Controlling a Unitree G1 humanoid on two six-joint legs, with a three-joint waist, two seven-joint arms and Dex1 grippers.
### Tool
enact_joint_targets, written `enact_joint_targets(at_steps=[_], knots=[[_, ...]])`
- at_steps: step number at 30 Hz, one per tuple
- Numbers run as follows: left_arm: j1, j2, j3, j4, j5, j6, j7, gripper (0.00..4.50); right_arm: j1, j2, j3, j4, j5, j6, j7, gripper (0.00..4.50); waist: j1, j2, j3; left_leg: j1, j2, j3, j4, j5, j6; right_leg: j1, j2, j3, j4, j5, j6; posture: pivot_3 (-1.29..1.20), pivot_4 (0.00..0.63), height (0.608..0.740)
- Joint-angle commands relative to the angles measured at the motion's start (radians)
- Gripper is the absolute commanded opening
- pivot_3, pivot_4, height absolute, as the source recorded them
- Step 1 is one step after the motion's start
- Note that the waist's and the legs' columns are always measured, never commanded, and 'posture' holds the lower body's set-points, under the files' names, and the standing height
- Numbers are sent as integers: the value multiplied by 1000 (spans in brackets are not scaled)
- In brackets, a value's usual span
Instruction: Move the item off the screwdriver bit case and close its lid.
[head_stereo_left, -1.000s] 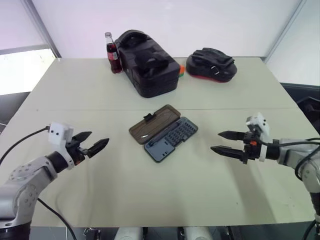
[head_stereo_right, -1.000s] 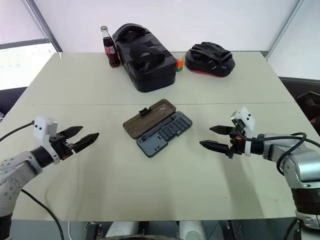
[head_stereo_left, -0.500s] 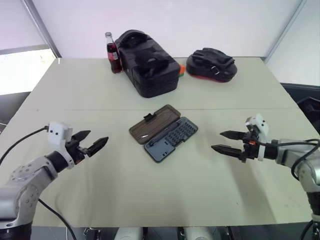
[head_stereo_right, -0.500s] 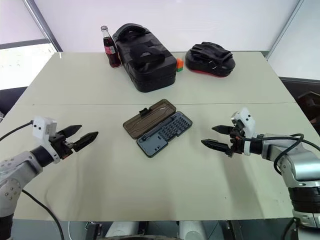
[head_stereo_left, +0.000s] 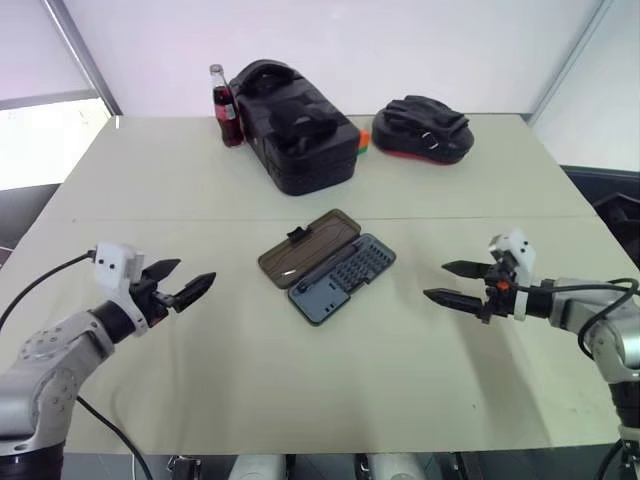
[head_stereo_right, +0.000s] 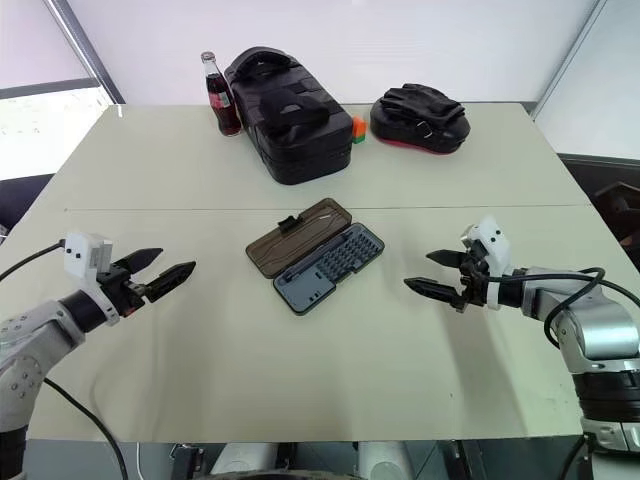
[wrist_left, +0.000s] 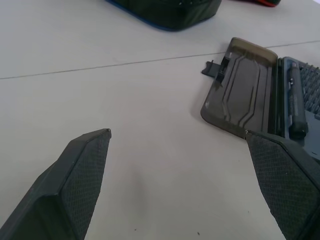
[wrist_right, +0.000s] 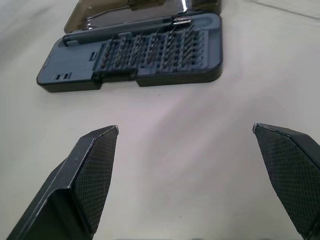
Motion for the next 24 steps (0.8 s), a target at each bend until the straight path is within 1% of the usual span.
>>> enact_joint_targets(at_steps=[1, 4, 6, 8, 9, 11, 13, 17, 21, 24], knots=[[-42, 32, -28, 30, 32, -45, -44, 4468, -34, -19, 25, -180, 91, 58, 60, 4500, 1, 0, 0, 0, 0, 0, 0, 0, 0, 0, 0, 0, 0, 0, 0, 0, 150, 740], [-73, 67, -66, 82, 75, -88, -101, 4468, -29, -23, 80, -257, 80, 61, 75, 4500, 1, 0, 0, 0, 1, -1, 0, 0, 0, 0, 1, -1, 1, 0, 0, 0, 150, 740], [-117, 107, -109, 162, 120, -138, -171, 4468, -39, -4, 106, -272, 72, 64, 56, 4500, 2, 0, 0, 0, 0, -1, 0, 0, 0, 0, 1, -1, 0, 0, 0, 0, 150, 740], [-263, 128, -195, 312, 188, -197, -229, 4468, -43, 14, 124, -257, 45, 41, 37, 4500, 9, 0, 0, 0, -1, -1, 0, 0, 0, 0, 0, -1, 0, 0, 0, 0, 150, 740], [-344, 124, -238, 393, 224, -221, -244, 4468, -44, 21, 129, -247, 34, 30, 27, 4500, 11, -1, 0, 0, -2, -2, 1, 0, 0, 1, 0, -2, 0, 0, 0, 0, 150, 740], [-506, 90, -308, 566, 274, -235, -273, 4468, -45, 35, 136, -240, 18, 18, 7, 4500, 14, -1, 0, -2, -4, -2, 4, 0, -1, 3, 1, -5, 0, 0, 0, 0, 150, 740], [-629, 50, -363, 707, 327, -284, -301, 4468, -44, 50, 137, -245, 11, 15, -14, 4500, 6, -1, 0, -2, -5, -2, 8, 0, 1, 4, 1, -5, 1, 0, 0, 0, 150, 740], [-829, -35, -430, 946, 391, -322, -355, 4468, -13, 73, 120, -271, 6, 8, -60, 4500, -1, -2, 1, -4, -5, -2, 13, -2, 4, 4, 0, -4, 1, 1, 2, 0, 150, 740], [-960, -94, -460, 1173, 456, -411, -390, 4468, 33, 97, 100, -322, 15, 13, -115, 4500, -8, -2, 1, -5, -5, -1, 13, -3, 5, 1, 1, -4, 1, 1, 2, 0, 150, 740], [-1019, -130, -474, 1294, 503, -477, -401, 4468, 61, 112, 82, -357, 25, 23, -157, 4500, -12, -2, 1, -6, -4, -2, 14, -3, 5, 0, 1, -4, 3, 1, 2, 0, 150, 740]])
